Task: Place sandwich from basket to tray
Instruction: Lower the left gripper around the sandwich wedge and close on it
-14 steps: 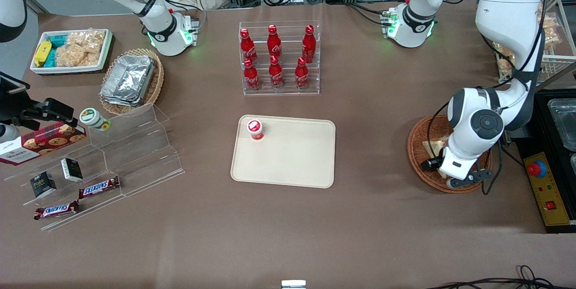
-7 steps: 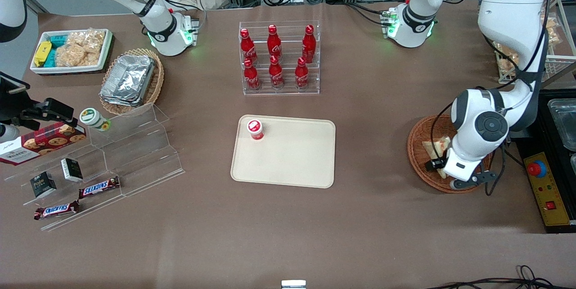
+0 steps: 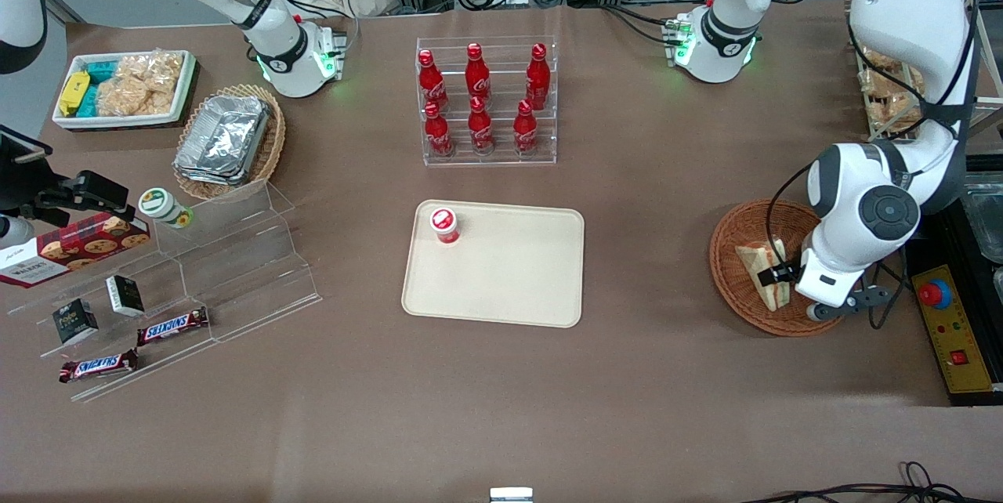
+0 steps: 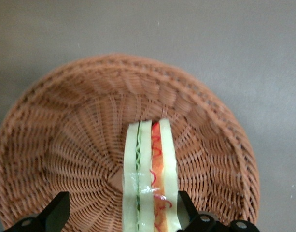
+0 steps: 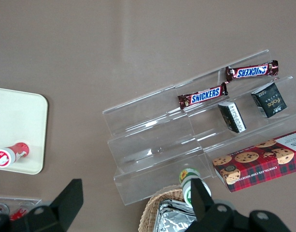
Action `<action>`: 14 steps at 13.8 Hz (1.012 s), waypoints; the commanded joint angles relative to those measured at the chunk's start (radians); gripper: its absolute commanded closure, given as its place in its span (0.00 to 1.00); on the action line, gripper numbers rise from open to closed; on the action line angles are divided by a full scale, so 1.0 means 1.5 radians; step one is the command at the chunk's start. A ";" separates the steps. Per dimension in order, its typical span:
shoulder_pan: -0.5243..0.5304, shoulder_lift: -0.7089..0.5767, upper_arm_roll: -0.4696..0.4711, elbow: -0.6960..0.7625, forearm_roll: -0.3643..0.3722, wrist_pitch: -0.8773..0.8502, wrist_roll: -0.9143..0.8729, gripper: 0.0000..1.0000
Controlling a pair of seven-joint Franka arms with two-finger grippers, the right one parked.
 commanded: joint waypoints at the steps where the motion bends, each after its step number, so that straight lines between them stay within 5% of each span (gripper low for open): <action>1: 0.000 -0.023 -0.005 -0.025 -0.052 0.014 0.009 0.00; 8: -0.006 -0.020 -0.007 -0.070 -0.051 0.063 0.014 0.01; 9: -0.006 -0.021 -0.006 -0.071 -0.051 0.060 0.014 0.19; 10: -0.006 -0.024 -0.007 -0.069 -0.052 0.055 0.014 0.48; 12: -0.006 -0.032 -0.007 -0.059 -0.052 0.038 0.016 0.82; 14: -0.009 -0.058 -0.009 -0.014 -0.050 -0.048 0.022 0.91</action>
